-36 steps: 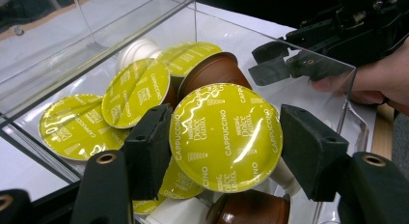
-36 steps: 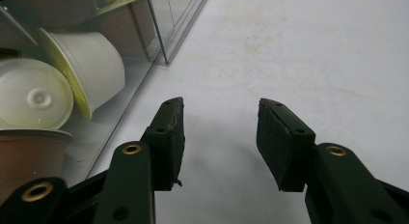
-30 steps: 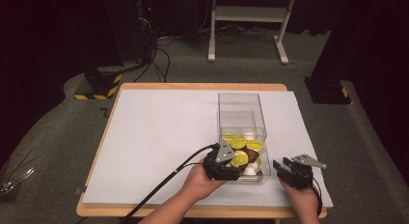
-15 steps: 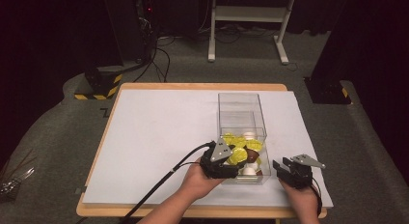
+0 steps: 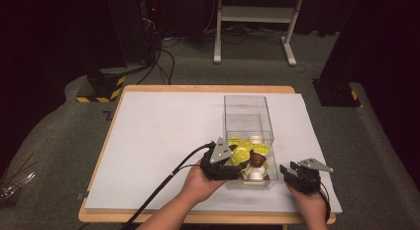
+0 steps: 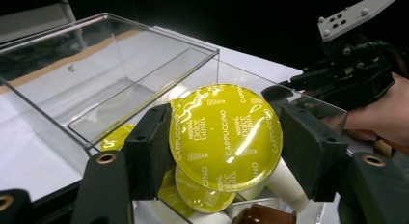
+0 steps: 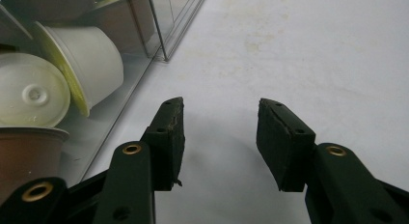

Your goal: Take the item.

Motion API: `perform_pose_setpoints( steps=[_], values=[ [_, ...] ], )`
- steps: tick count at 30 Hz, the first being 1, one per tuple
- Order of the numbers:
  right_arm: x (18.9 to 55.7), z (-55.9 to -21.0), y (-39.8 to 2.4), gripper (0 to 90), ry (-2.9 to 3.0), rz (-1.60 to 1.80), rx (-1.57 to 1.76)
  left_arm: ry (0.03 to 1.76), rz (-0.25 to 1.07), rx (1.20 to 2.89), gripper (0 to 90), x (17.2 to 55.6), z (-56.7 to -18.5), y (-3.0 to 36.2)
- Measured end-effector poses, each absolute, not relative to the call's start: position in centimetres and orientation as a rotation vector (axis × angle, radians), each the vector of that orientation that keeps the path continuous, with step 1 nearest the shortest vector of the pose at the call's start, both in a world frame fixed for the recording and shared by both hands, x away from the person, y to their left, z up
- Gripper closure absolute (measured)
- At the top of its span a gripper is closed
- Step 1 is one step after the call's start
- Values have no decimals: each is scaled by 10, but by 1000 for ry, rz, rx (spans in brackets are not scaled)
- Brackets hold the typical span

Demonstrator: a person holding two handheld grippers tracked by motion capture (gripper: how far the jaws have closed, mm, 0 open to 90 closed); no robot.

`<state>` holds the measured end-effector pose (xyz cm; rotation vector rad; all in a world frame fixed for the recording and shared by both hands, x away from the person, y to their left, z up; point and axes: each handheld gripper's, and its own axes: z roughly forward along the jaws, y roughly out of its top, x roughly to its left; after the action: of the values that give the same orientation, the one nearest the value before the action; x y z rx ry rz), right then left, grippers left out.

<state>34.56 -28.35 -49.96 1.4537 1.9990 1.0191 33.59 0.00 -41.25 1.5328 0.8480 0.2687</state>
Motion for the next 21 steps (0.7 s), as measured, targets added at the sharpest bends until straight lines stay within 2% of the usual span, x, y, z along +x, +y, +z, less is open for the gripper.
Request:
perform_pose_setpoints(
  steps=[21],
  values=[
    [346,-500,-283,532,2004,1011,1458,886,316,1501,381,340,-409,21]
  ],
)
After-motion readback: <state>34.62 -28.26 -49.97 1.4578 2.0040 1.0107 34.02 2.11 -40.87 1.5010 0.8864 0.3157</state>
